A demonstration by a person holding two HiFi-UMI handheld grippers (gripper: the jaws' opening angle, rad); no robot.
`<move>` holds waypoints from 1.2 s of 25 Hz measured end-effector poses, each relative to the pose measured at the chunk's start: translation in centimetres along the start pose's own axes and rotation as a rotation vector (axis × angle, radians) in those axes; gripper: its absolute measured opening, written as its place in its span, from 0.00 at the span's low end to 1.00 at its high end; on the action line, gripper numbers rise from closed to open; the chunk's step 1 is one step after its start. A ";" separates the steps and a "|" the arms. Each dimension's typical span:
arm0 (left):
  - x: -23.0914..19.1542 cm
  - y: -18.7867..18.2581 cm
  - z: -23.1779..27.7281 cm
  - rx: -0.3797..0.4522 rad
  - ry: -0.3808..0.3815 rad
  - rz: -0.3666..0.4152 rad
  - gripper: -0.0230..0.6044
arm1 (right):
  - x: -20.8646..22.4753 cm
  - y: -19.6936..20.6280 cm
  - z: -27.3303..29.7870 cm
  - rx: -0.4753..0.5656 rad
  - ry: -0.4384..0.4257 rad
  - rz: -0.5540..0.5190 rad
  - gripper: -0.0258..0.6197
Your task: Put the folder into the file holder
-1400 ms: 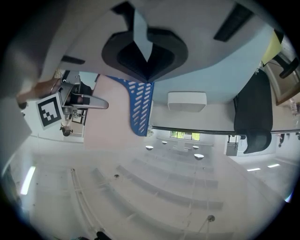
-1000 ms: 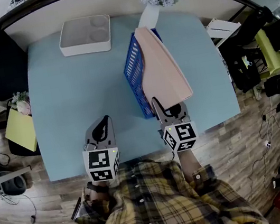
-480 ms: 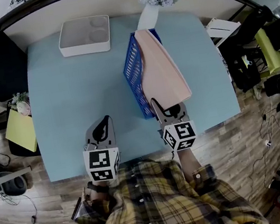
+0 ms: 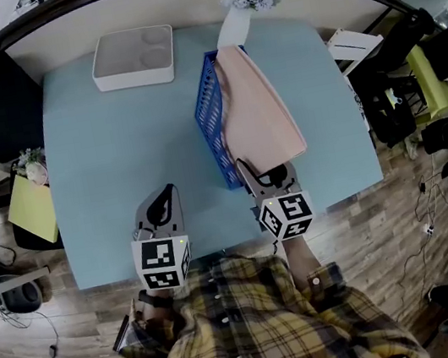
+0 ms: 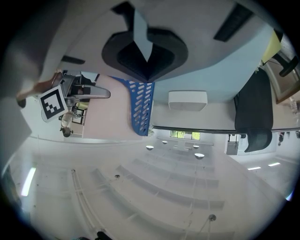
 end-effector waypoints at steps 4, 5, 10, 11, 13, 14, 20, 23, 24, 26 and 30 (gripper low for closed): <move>0.3 0.0 -0.2 0.003 -0.003 0.003 0.02 | 0.1 0.0 -0.2 -0.006 -0.007 0.002 0.47; 0.4 0.0 -0.3 0.004 -0.004 0.003 0.02 | 0.2 0.0 -0.3 -0.006 -0.009 0.005 0.47; 0.8 0.0 -0.7 0.014 -0.006 0.006 0.02 | 0.5 0.0 -1.0 -0.001 -0.001 0.033 0.48; 0.9 0.0 -0.8 0.016 -0.006 0.006 0.02 | 0.5 0.1 -1.2 -0.001 0.002 0.037 0.48; 1.1 0.1 -1.0 0.017 -0.006 0.007 0.02 | 0.6 0.2 -1.6 -0.006 0.006 0.047 0.48; 1.2 0.1 -1.2 0.017 -0.006 0.008 0.02 | 0.7 0.2 -1.8 -0.007 0.007 0.052 0.48; 2.1 0.5 -1.9 0.021 -0.001 0.013 0.02 | 0.7 0.3 -3.5 0.002 0.011 0.064 0.47; 2.8 0.8 -2.4 0.024 0.003 0.019 0.02 | 0.7 0.6 -4.7 0.003 0.010 0.071 0.47; 3.0 0.9 -2.6 0.023 0.005 0.021 0.02 | 0.6 0.7 -5.2 0.004 0.011 0.075 0.47; 3.4 1.3 -2.9 0.020 0.009 0.023 0.02 | 0.6 1.0 -6.2 0.006 0.017 0.085 0.47; 4.1 2.1 -3.6 0.021 0.018 0.029 0.02 | 0.2 1.9 -7.9 -0.001 0.002 0.101 0.47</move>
Point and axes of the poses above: the fingertips, and each gripper's own axes: z forward along the fingers, x to its right, y out of its underside, the point moved 8 cm from there along -z, backward along the fingers, and after that the axes turned 10 degrees about -x, right-handed, at the moved point
